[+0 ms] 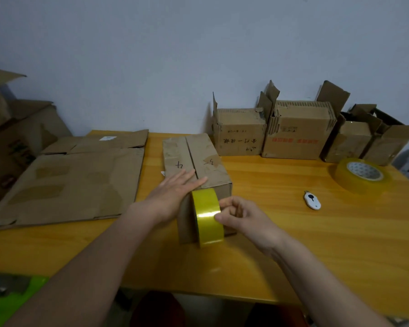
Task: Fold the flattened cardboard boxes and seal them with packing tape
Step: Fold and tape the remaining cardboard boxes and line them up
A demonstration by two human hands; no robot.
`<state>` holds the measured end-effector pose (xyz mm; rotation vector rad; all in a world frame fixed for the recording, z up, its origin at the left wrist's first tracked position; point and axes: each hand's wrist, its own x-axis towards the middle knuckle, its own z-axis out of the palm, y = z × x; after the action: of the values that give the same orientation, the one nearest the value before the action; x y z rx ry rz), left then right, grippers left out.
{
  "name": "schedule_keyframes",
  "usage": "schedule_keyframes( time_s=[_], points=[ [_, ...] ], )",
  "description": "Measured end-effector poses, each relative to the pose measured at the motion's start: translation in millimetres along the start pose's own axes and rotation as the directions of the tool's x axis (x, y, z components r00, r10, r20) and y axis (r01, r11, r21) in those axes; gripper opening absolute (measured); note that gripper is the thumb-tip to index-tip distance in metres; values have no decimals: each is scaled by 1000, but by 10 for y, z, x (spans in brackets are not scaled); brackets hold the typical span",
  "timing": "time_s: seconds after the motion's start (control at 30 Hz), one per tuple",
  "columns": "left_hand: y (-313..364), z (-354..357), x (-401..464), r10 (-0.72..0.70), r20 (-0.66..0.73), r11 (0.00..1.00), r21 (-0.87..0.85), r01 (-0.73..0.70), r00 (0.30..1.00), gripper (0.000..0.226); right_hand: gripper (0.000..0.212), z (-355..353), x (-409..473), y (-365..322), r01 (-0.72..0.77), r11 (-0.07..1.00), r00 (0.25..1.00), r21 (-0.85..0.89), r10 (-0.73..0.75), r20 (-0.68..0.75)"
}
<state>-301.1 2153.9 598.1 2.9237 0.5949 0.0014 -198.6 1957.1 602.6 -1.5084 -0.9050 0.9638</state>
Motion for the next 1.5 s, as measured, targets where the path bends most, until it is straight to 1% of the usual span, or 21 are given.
schedule_keyframes(
  time_s=[0.17,0.27,0.37,0.5,0.53,0.6,0.67,0.7,0.73,0.8,0.87,0.93,1.0,1.03,1.1,1.13,1.2,1.23,1.33,1.43,1.5],
  points=[
    [-32,-24,41,7,20,1000,20,-8,1000,107,17,109,19,17,36,999,999,7,-36,-7],
    [-47,-32,96,-3,42,999,35,1,999,104,13,138,17,-52,-7,1000,1000,25,6,10],
    [-63,-28,114,-3,42,1000,22,2,999,100,21,143,37,-105,-63,998,998,-12,63,20],
    [-4,-44,110,-26,69,1000,-12,27,997,99,30,161,2,-146,-181,978,983,108,180,19],
    [4,-67,126,-45,86,997,-58,51,995,95,31,161,-6,-134,-186,974,982,125,188,-2],
    [28,-125,169,-82,131,979,-176,104,988,74,30,165,-20,-114,-184,974,981,130,190,-43],
    [84,-103,194,-109,98,969,-210,128,989,51,30,152,-49,-127,-183,975,981,123,189,-45],
    [121,-67,180,-128,75,968,-206,141,989,51,30,127,-65,-142,-183,978,982,104,187,-35],
    [157,-29,149,-148,61,967,-199,158,987,63,29,88,-81,-156,-179,981,983,71,182,-33],
    [178,-1,98,-167,43,967,-189,172,985,82,29,-63,-36,-104,-165,985,978,-53,157,-138],
    [188,-12,93,-168,55,962,-208,176,984,91,33,-411,103,107,-216,920,904,-326,63,-423],
    [196,-42,87,-168,65,959,-221,178,984,96,35,-796,207,320,-407,767,731,-495,-51,-680],
    [211,-41,95,-176,59,956,-226,185,983,95,40,-1131,211,481,-564,664,566,-491,-123,-815],
    [217,-36,94,-176,60,957,-224,185,982,96,42,-1273,192,547,-621,629,506,-467,-133,-852],
    [226,-43,91,-171,53,958,-225,178,984,97,45,-1485,173,688,-711,582,429,-394,-84,-899],
    [226,-42,95,-172,49,956,-230,179,984,98,47,-1555,180,755,-751,549,413,-367,-43,-910],
    [225,-25,98,-172,44,954,-241,177,984,98,46,-1632,207,831,-781,506,422,-366,-3,-906],
    [224,-17,98,-172,39,953,-245,176,984,98,43,-1658,237,854,-768,523,431,-370,-6,-902],
    [236,-29,94,-185,28,946,-265,185,982,93,31,-1713,318,859,-674,662,461,-329,29,-887],
    [254,-28,89,-187,8,949,-259,183,982,90,15,-1564,349,694,-485,837,547,-254,64,-835],
    [247,-2,68,-212,-41,922,-339,186,976,101,18,-1276,341,452,-260,909,663,-325,-77,-745]
  ],
)
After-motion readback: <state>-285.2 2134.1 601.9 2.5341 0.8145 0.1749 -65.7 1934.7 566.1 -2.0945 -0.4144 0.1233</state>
